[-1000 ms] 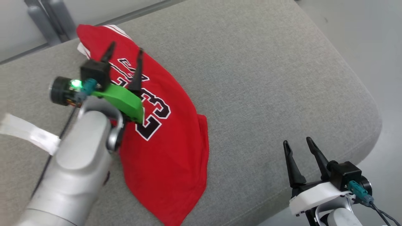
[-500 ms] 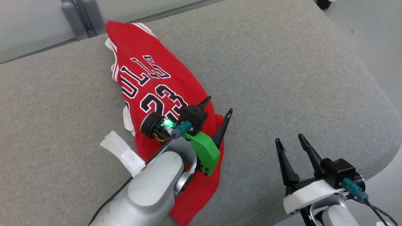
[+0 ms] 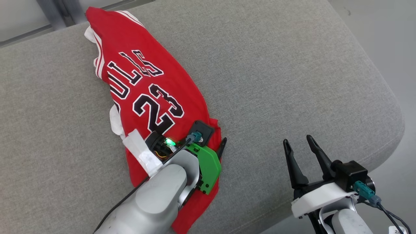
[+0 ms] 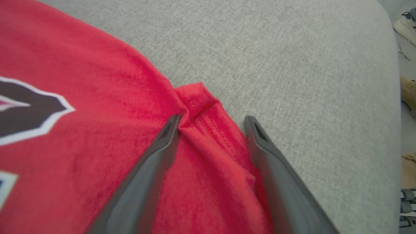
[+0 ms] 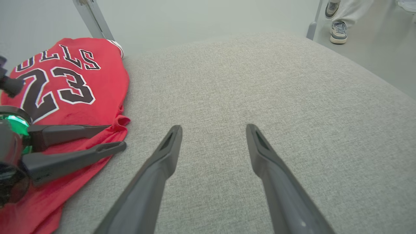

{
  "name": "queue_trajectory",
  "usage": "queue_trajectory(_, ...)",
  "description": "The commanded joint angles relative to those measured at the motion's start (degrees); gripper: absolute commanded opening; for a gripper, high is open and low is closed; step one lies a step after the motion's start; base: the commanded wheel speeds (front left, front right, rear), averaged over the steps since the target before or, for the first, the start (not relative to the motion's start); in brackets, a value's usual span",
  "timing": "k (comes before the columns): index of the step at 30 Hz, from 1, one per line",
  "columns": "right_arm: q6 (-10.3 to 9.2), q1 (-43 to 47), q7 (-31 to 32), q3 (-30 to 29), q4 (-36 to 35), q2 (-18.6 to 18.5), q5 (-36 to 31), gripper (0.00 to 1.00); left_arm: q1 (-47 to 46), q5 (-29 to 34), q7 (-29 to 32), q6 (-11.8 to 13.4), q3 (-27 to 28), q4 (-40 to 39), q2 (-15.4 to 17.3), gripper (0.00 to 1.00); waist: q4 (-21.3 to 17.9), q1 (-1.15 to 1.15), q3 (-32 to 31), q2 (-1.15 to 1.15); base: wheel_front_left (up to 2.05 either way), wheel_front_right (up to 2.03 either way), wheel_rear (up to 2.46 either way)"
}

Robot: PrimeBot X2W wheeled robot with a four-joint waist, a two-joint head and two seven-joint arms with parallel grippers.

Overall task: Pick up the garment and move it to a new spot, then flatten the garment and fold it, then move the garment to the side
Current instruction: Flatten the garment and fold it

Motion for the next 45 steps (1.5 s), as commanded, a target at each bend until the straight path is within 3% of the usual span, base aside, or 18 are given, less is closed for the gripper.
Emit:
queue_trajectory(1, -0.10, -0.58, 0.00, 0.02, 0.14, -0.05, 0.08, 1.00, 0.55, -0.26, 1.69, 0.13, -0.87, 2.10, 0.79, 1.00, 0.48, 0.00, -0.65, 0.00, 0.00, 0.00, 0.00)
queue_trajectory(2, -0.10, -0.51, 0.00, 0.18, 0.17, -0.04, -0.15, 1.00, 0.63, -0.36, 2.14, 0.00, -1.03, 2.71, 0.86, 0.38, 0.62, 0.00, -0.95, 0.00, 0.00, 0.00, 0.00)
queue_trajectory(3, -0.10, -0.45, 0.00, 0.17, 0.23, -0.06, -0.31, 1.00, 0.71, -0.49, 2.24, 0.03, -1.19, 3.14, 0.91, 0.00, 0.77, 0.00, -1.21, 0.00, 0.00, 0.00, 0.00)
queue_trajectory(11, -0.10, 0.87, 0.00, -0.45, 0.69, -0.05, -1.71, 1.00, 0.24, -4.70, -5.72, -1.65, 1.47, 0.78, 0.51, 0.00, 3.07, 0.00, -4.52, 0.00, 0.00, 0.00, 0.00)
queue_trajectory(14, -0.10, 1.99, 0.00, -1.02, 0.92, -0.09, -2.31, 1.00, 1.58, -9.55, -10.05, -3.56, 4.75, -3.39, 0.40, 0.00, 4.28, 0.00, -6.41, 0.00, 0.00, 0.00, 0.00)
queue_trajectory(19, -0.10, 4.72, 0.00, -2.58, 1.18, -0.07, -3.61, 1.00, 6.11, -17.01, -14.40, -3.65, 12.07, -14.37, 1.84, 0.00, 8.78, 0.00, -9.57, 0.00, 0.00, 0.00, 0.00)
queue_trajectory(22, -0.10, 6.21, 0.00, -3.27, 1.46, -0.06, -4.13, 1.00, 11.42, -20.88, -15.18, -2.50, 16.25, -22.91, 4.87, 0.00, 11.90, 0.00, -11.04, 0.00, 0.00, 0.00, 0.00)
queue_trajectory(27, -0.10, 7.59, 0.00, -3.31, 1.65, -0.08, -4.59, 1.00, 27.36, -29.67, -16.25, 2.00, 25.42, -35.01, 8.93, 0.00, 16.71, 0.00, -13.22, 0.00, 0.00, 0.00, 0.00)
queue_trajectory(30, -0.10, 7.79, 0.00, -3.34, 1.60, -0.08, -4.96, 1.00, 34.27, -31.59, -16.54, 3.63, 28.60, -36.37, 10.84, 0.00, 19.08, 0.00, -13.68, 0.00, 0.00, 0.00, 0.00)
queue_trajectory(35, -0.10, 7.85, 0.00, -3.44, 1.94, -0.08, -5.88, 1.00, 38.58, -32.00, -16.85, 2.74, 31.48, -33.44, 11.95, 0.00, 22.80, 0.00, -13.78, 0.00, 0.00, 0.00, 0.00)
queue_trajectory(37, -0.10, 7.59, 0.00, -3.33, 2.09, -0.09, -6.03, 1.00, 37.74, -30.58, -16.99, 2.45, 32.46, -31.72, 12.17, 0.74, 23.73, 0.00, -13.85, 0.00, 0.00, 0.00, 0.00)
queue_trajectory(38, -0.10, 7.46, 0.00, -3.23, 2.12, -0.10, -6.01, 1.00, 36.99, -29.27, -17.05, 2.89, 33.13, -30.77, 12.63, 1.00, 24.02, 0.00, -13.87, 0.00, 0.00, 0.00, 0.00)
queue_trajectory(42, -0.10, 7.09, 0.00, -2.77, 2.33, -0.10, -5.89, 1.00, 35.41, -22.47, -16.94, 5.77, 36.01, -27.29, 13.02, 1.00, 24.50, 0.00, -14.06, 0.00, 0.00, 0.00, 0.00)
queue_trajectory(45, -0.10, 7.28, 0.00, -2.28, 2.42, -0.10, -5.56, 1.00, 36.03, -19.10, -14.50, 7.98, 33.79, -25.02, 15.07, 1.00, 24.10, 0.00, -14.26, 0.00, 0.00, 0.00, 0.00)
